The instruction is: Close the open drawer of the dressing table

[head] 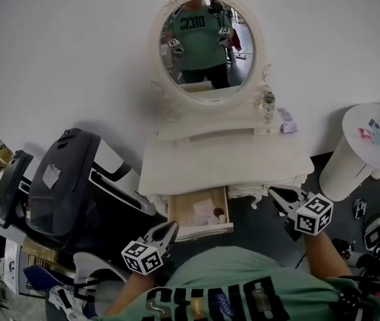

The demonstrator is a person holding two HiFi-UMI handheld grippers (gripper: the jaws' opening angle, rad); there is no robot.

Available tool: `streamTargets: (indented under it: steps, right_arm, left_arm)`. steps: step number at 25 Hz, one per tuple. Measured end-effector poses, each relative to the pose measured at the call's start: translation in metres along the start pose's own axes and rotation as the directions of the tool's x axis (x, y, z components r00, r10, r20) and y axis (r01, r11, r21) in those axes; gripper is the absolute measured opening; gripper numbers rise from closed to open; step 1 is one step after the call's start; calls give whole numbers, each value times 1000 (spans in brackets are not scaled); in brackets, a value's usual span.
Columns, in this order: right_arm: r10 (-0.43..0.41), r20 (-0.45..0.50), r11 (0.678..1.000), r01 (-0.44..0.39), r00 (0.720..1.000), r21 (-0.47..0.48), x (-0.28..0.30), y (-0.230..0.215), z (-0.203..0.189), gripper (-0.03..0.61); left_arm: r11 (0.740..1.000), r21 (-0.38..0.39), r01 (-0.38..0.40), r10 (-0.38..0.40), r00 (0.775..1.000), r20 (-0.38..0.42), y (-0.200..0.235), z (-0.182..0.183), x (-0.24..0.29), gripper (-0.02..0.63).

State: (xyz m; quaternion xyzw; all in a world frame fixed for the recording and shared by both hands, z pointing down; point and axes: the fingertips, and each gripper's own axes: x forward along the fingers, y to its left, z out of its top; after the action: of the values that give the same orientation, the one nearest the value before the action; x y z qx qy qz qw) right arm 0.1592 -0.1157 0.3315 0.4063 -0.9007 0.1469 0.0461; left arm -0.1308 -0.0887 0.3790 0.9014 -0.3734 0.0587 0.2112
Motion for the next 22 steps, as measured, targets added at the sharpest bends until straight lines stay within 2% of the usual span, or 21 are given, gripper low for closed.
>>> streamTargets:
  steps: [2,4,9,15,22]
  right_arm:
    - [8,-13,1000,-8,1000,19,14,18,-3,11]
    - [11,-45,1000,-11,999,-2,30,32,-6,11]
    - [25,-79,998,-29,997,-56,51,53,-4,11]
    - [33,-118,999,-38,992,-35,59,46,-20,11]
    - [50,-165,999,-50,985,6,77,31,-61,11]
  left_arm:
    - [1000,5,9,-9,1000,-14,16,-3,-10,2]
    - [1000,0,3,-3,1000,-24,32,-9,-16,2]
    - [998,-40,-43,40,996,-80,57,-51,-20,2]
    - [995,-37,-90,82,982,-173,64,-91,-2,2]
    - [984,-74,-164,136,948,-289,87,-154,25,2]
